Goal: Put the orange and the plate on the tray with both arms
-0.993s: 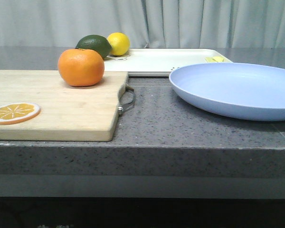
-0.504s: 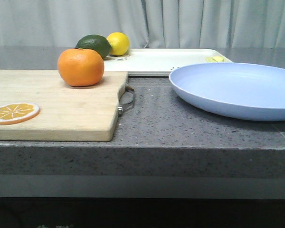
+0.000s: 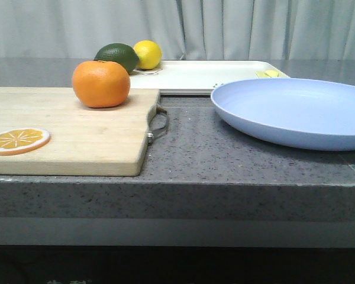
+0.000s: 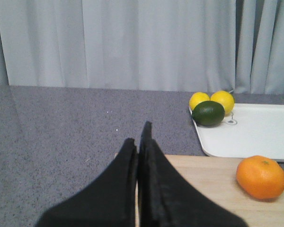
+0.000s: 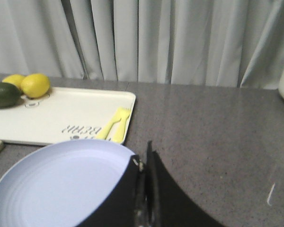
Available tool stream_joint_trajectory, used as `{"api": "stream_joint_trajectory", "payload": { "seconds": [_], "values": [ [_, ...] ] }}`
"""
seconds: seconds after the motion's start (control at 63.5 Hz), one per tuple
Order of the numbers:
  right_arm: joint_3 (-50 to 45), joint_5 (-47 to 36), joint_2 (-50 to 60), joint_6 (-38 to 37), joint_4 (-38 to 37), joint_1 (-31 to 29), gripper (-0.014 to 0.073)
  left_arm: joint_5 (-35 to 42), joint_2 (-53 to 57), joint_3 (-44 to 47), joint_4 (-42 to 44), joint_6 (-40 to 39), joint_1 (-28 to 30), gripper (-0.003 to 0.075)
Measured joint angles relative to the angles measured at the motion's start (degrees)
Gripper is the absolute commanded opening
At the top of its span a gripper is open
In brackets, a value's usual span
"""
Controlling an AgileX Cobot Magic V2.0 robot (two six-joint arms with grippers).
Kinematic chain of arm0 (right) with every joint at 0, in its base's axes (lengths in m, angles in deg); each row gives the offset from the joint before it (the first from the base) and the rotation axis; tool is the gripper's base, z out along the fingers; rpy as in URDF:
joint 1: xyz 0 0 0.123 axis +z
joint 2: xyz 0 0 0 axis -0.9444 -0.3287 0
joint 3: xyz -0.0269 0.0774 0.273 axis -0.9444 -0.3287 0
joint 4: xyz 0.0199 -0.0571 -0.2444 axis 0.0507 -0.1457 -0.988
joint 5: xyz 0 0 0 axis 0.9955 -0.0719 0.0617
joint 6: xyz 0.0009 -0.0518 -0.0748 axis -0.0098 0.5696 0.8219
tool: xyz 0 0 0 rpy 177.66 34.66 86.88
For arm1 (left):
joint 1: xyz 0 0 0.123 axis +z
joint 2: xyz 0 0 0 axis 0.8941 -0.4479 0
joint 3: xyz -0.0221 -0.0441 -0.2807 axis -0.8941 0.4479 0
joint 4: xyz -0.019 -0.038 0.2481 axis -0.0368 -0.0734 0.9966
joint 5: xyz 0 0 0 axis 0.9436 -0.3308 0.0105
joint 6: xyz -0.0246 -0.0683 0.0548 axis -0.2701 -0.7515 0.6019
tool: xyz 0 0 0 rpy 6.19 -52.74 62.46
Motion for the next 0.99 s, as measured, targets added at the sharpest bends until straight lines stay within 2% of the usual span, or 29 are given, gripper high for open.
{"api": "stream_joint_trajectory", "payload": {
  "seconds": [0.331, 0.662, 0.725, 0.803, 0.898, 0.993],
  "values": [
    [0.28, 1.53, -10.95, 0.00, -0.08, 0.00, -0.0068, -1.44, -4.71, 0.03, 0.00, 0.00, 0.00, -0.0018],
    [0.28, 3.53, -13.70, 0.00, -0.08, 0.00, -0.0050, -1.68, -5.84, 0.03, 0.00, 0.00, 0.00, -0.0015],
    [0.28, 3.80, -13.70, 0.00, -0.08, 0.00, 0.0013, -1.68, -5.84, 0.03, 0.00, 0.00, 0.00, 0.0002],
    [0.28, 4.17, -13.70, 0.00, -0.12, 0.00, 0.0155, -1.68, -5.84, 0.03, 0.00, 0.00, 0.00, 0.0091],
    [0.28, 4.67, -13.70, 0.00, -0.12, 0.00, 0.0407, -1.76, -5.84, 0.03, -0.11, 0.00, -1.19, 0.0272],
    [0.28, 5.33, -13.70, 0.00, -0.21, 0.00, 0.0570, -1.76, -5.84, 0.03, -0.33, 0.00, -3.56, 0.0469]
  ]
}}
